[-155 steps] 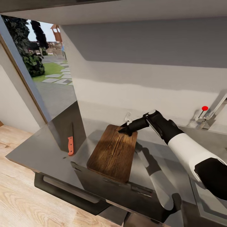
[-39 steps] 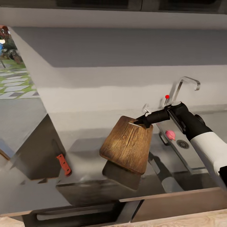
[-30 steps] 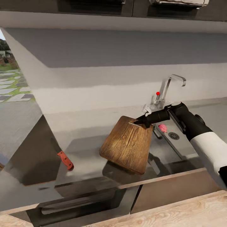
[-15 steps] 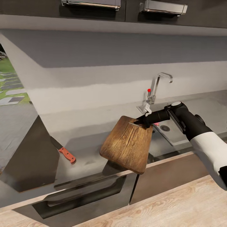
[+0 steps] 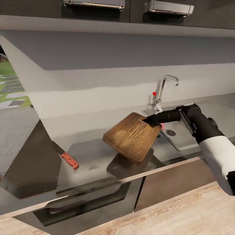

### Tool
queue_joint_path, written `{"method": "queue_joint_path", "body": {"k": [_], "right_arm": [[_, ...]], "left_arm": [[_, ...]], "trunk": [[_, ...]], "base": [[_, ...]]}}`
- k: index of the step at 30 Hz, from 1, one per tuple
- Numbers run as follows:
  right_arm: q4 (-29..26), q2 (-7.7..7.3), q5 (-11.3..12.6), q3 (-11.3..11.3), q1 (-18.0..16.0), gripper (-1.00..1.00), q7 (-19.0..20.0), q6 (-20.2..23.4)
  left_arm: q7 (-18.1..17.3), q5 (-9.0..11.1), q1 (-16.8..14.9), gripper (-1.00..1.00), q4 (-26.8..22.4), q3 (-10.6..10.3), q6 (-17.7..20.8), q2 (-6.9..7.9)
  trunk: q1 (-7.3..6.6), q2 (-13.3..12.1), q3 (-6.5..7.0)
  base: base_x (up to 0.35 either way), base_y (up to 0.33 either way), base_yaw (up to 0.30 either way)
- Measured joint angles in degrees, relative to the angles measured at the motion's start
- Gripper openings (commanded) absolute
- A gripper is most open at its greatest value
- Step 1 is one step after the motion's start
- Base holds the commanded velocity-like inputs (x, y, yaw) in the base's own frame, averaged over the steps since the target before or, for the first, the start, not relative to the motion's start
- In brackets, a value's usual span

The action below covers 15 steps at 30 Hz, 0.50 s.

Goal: In the kitchen, take the Vidalia onion out of the sink, dice it on the chopping board with the paring knife, put the diced onion into the bowl on the countertop, then place both the paring knife and the chopping board into the sink.

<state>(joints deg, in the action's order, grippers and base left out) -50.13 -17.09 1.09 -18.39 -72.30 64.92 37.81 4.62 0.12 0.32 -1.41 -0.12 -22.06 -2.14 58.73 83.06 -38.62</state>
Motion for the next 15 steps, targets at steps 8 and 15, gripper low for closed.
{"method": "queue_joint_path", "body": {"k": [8, 15], "right_arm": [[0.0, 0.21, 0.06, 0.37, 0.0, -1.0, -4.87, 1.41], [0.01, 1.58, -0.02, 0.42, 0.0, -1.0, -12.85, 2.18]], "left_arm": [[0.0, -0.02, 0.0, 1.0, 0.0, 0.0, 0.02, -0.02], [0.0, -0.03, 0.0, 1.0, 0.0, -0.01, 0.04, -0.04]], "trunk": [[0.0, 0.0, 0.0], [0.0, 0.0, 0.0]], "base": [[0.0, 0.0, 0.0], [0.0, 0.0, 0.0]]}}
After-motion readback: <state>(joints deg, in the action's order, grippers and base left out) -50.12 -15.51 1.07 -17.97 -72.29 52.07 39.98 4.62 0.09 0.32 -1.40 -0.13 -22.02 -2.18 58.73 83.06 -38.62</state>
